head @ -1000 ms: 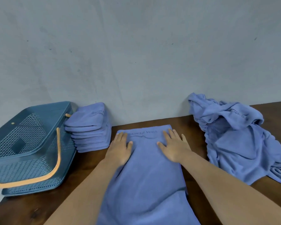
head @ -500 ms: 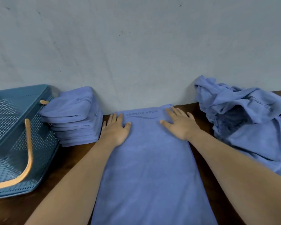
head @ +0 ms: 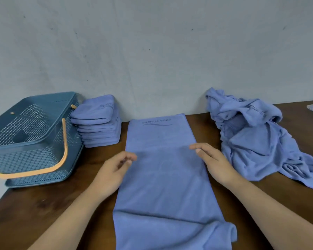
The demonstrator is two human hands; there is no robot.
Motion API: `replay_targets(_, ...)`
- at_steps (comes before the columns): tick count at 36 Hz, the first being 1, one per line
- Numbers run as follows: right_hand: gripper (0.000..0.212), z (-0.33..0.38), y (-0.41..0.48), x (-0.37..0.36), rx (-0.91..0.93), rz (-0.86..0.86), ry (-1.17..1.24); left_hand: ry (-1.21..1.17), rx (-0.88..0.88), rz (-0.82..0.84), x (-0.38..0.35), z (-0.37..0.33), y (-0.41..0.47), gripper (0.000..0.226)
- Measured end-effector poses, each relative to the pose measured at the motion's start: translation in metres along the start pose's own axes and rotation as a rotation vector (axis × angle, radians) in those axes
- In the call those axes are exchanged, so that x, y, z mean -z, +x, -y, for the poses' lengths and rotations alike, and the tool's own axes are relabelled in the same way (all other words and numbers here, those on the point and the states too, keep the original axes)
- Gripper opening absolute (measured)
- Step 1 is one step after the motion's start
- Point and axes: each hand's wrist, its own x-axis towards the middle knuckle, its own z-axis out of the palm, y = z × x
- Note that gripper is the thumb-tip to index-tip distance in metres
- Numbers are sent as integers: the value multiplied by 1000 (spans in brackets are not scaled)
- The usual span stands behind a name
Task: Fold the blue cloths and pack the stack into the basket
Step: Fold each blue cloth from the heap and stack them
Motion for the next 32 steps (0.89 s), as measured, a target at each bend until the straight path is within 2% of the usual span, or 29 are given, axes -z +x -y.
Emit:
replay_targets(6, 23, 24, -94, 14, 20, 34, 82, -42, -51, -59, 0, -3, -100, 34)
replay_targets(12, 25, 34, -148, 19, 73, 80, 88, -63, -127, -63, 5, -15, -161, 23)
replay_targets(16, 33, 39, -173, 18, 113, 171, 23, -2, -208, 59, 4, -23, -186, 40)
replay_targets(19, 45, 43, -193, 18, 171, 233, -137, 80, -219, 219, 5, -28, -199, 56)
replay_targets(22, 59, 42, -204, 16, 168, 230, -281, 224, -222, 305, 2, -31, -205, 60)
replay_targets(24, 59, 42, -205, 12, 178, 222, -383, 241, -200, 307, 1, -31, -206, 54)
replay_targets(26, 50, 44, -204, 9, 201, 220, -444, 249, -210, 279, 0, -31, -205, 44)
replay_targets(29, 36, 45, -207, 8, 214, 189, -461, 262, -245, 215, -3, -28, -204, 22)
replay_targets(32, 27, 45, -209, 9, 200, 107, -440, 228, -243, 170, -5, -26, -204, 10)
